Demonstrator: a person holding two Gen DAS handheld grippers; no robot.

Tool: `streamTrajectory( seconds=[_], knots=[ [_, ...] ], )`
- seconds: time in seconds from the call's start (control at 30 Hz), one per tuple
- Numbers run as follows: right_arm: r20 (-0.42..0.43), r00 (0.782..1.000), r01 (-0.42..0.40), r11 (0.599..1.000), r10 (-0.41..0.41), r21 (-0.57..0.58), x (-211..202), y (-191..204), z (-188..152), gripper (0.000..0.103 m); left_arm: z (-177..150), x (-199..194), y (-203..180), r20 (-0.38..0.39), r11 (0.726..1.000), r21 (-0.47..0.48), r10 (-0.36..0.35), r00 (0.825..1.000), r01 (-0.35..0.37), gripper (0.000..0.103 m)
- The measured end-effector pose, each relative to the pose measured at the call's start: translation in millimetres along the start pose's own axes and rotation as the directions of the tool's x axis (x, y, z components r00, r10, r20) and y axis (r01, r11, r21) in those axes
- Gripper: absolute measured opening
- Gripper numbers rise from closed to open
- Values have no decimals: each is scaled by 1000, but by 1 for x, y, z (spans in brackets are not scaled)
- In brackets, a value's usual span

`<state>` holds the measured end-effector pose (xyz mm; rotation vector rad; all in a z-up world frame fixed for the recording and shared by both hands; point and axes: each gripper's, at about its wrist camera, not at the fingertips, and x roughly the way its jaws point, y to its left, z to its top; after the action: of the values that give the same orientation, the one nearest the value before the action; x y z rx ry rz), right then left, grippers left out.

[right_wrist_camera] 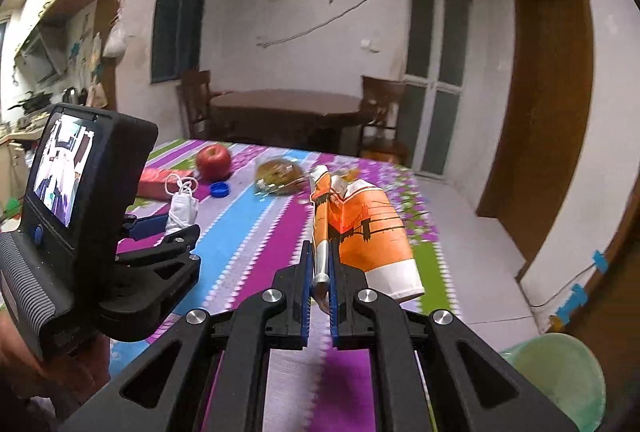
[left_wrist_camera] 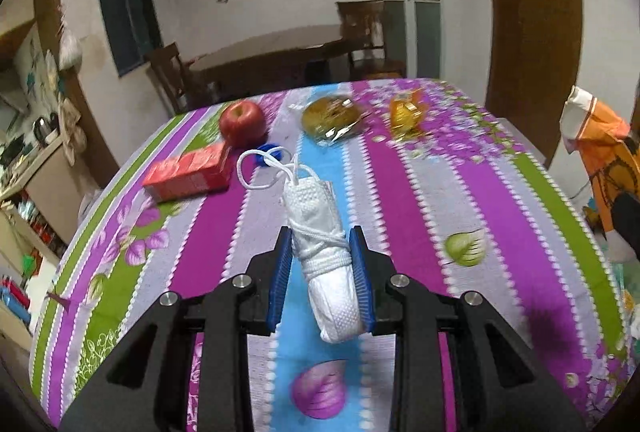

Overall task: Collect trash
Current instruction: 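Carry the paper cup and white cloth bundle over the green bin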

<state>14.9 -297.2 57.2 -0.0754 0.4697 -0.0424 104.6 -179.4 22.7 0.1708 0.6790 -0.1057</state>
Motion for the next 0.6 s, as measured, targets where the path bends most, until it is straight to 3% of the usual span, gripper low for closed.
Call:
streamTrajectory(
  seconds=[0.17, 0.37, 0.47, 0.6],
  knots=[
    [9, 995, 99, 995, -99, 24, -38, -35, 0, 8, 16, -22, -36, 59, 997, 62, -53, 997, 50, 28],
    [-41, 968, 250, 965, -247, 79, -80, -99, -8, 8, 31, -44, -95, 107, 978, 169, -145, 984, 126, 28],
    [-73, 944, 327, 938, -321, 114, -101, -135, -15, 8, 33, -50, -133, 98, 955, 230, -214, 972, 187, 28],
    [-130, 907, 417, 896, -400, 154, -127, -179, -29, 8, 32, -56, -180, 55, 899, 321, -331, 942, 297, 28]
  ],
)
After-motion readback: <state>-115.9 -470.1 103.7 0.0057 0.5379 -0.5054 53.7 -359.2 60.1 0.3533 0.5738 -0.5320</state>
